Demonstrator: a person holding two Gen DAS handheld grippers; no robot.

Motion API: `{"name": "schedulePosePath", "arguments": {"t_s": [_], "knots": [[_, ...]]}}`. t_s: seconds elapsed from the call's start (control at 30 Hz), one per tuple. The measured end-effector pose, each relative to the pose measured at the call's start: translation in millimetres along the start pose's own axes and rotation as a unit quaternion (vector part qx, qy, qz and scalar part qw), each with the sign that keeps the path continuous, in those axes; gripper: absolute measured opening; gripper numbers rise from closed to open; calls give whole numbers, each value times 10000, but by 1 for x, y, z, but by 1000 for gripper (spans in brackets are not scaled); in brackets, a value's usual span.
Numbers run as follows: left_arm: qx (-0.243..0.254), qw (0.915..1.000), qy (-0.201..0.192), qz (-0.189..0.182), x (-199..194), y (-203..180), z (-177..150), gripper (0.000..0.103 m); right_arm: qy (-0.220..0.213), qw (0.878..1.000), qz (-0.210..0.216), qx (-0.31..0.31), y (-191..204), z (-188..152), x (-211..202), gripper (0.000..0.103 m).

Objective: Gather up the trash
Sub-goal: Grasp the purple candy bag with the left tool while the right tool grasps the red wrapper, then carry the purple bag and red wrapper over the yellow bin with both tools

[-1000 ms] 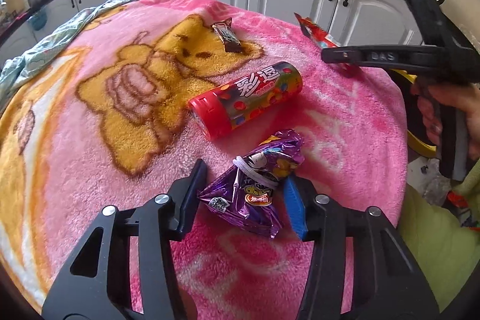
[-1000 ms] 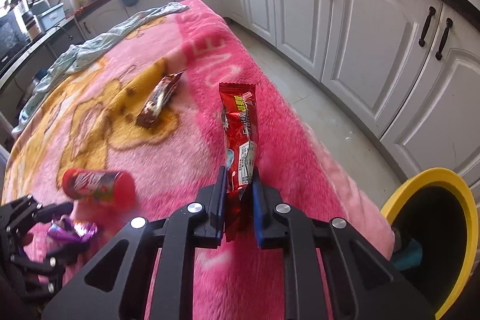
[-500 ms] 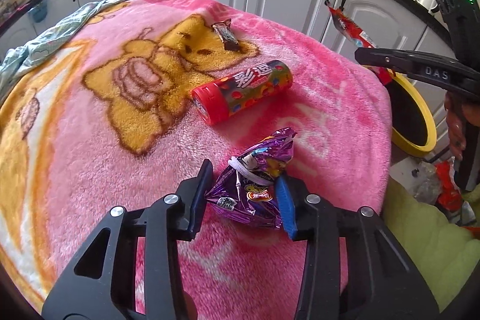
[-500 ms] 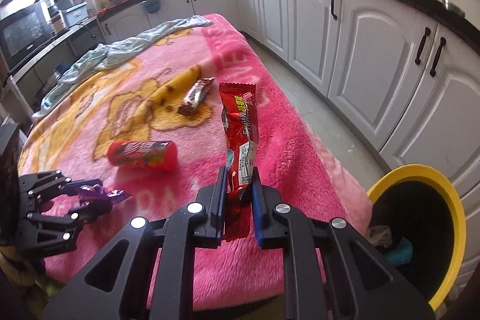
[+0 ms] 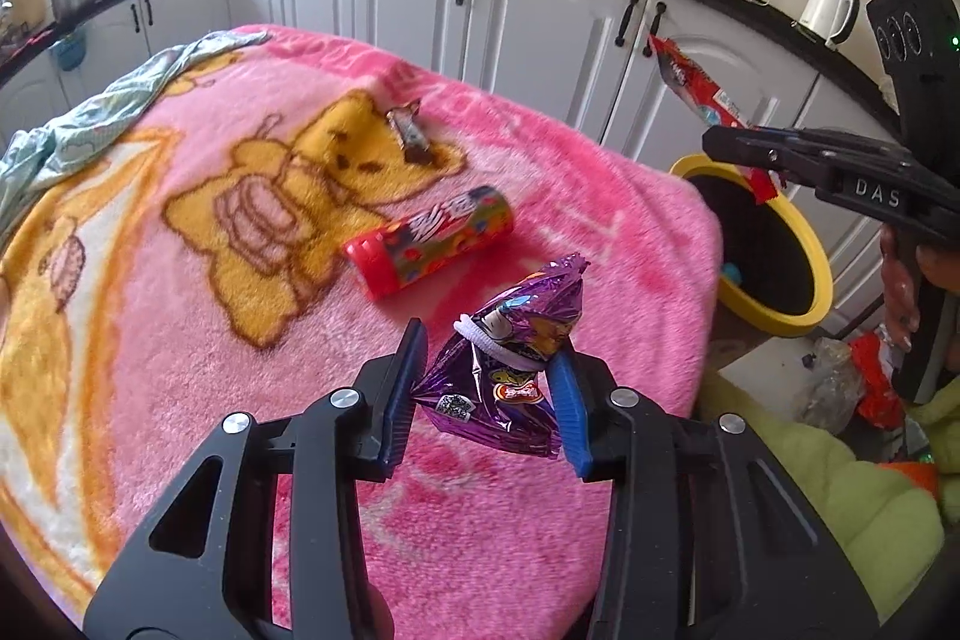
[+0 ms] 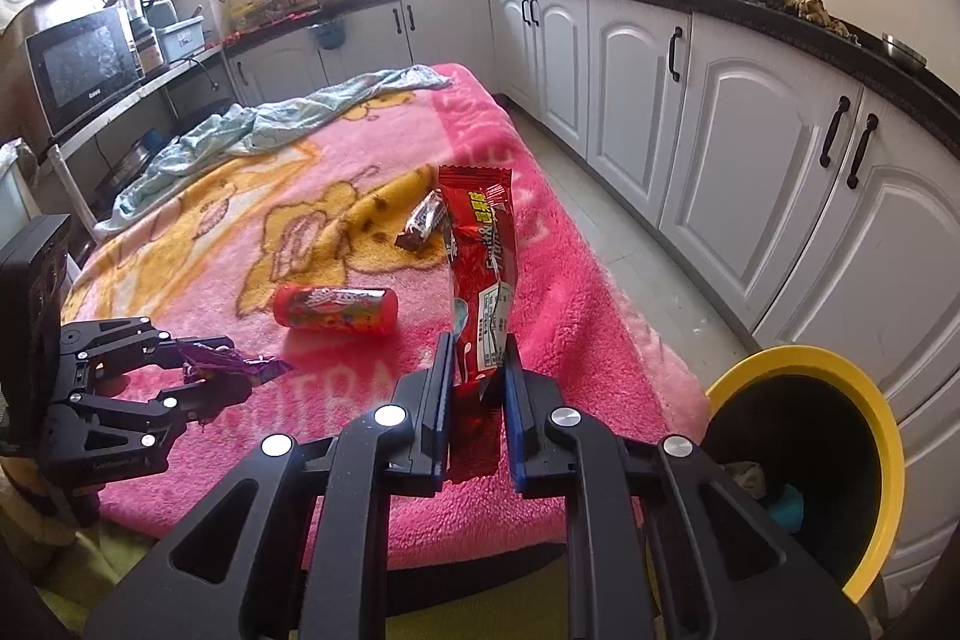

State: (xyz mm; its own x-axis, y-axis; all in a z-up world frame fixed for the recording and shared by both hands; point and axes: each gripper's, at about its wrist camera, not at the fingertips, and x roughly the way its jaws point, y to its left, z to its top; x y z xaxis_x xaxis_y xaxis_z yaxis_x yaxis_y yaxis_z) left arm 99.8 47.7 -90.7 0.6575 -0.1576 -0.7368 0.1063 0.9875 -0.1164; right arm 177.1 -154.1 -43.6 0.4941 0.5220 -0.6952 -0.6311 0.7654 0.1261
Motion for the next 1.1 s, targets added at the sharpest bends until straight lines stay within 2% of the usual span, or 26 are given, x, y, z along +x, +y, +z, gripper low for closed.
{"name": "schedulePosePath", "arguments": {"t_s": [0.57,1.1], "knots": [[70,9991,-359,-235,-17,-33,30,32,-317,9994,10,156,-15,-6,-46,15],[303,9961,-623,-549,-18,-77,61,32,-663,9965,-399,323,-35,-22,-90,15]]}}
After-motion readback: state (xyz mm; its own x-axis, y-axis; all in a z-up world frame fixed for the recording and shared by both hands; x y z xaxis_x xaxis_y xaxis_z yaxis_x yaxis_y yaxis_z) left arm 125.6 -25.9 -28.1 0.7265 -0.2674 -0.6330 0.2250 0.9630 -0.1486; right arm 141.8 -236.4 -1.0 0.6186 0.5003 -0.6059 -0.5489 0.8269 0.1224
